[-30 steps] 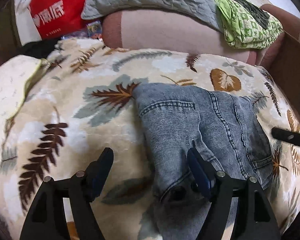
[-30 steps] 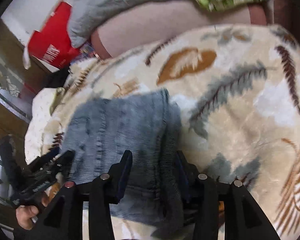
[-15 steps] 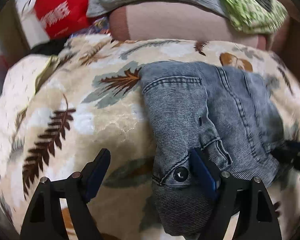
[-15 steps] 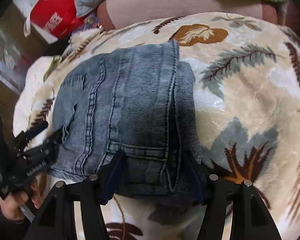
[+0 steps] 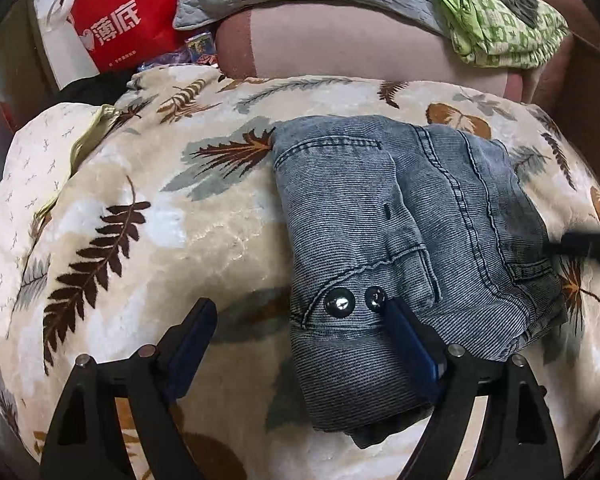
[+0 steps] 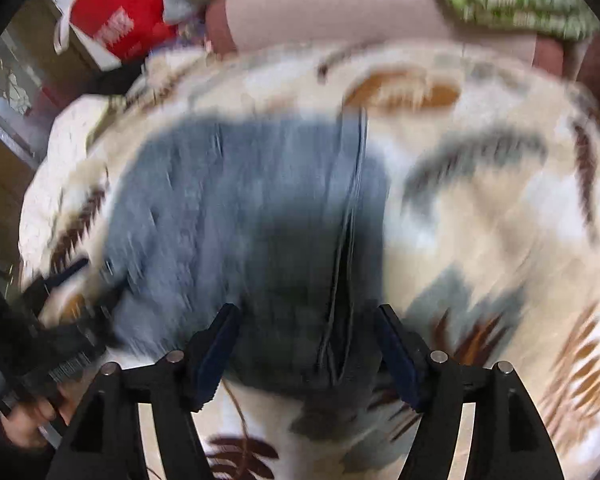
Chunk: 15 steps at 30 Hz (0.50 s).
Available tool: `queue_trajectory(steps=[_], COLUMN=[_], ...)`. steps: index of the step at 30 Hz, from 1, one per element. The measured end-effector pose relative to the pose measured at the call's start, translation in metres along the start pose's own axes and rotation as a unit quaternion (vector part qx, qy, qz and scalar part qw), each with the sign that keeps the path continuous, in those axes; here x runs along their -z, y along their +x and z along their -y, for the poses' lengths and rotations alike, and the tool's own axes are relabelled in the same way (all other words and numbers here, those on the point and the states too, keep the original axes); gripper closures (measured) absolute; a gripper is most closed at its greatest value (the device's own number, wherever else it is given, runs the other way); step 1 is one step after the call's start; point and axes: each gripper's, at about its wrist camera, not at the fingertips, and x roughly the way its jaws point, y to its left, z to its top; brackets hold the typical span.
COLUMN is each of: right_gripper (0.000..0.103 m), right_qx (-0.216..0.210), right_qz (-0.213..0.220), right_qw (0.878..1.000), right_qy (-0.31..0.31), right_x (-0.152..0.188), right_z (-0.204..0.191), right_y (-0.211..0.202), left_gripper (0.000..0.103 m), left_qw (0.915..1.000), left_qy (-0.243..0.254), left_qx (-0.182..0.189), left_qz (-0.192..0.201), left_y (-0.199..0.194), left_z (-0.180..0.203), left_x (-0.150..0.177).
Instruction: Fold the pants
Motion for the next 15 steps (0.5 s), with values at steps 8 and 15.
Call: queue_trajectory(steps=[8, 15], right_gripper=[0.031, 0.033], right_qx=[-0.192, -0.159], right_qz=[0.0, -0.011], right_qw=[0.977, 0.977], right_qy=[0.09, 0.142], right_x=[-0.094, -0.075], right_z=[-0.003, 0.02], right_y=[0.043, 0.051], left_gripper=[0.014, 0.013], left_qw=[0.9995, 0.9994], left_qy=[-0.018, -0.025], left_qx=[0.024, 0.025], left_qz=[0.001, 0.002], left_y=[0.004, 0.003], left_z=[-0.008, -0.007], left_x=[0.002, 0.002])
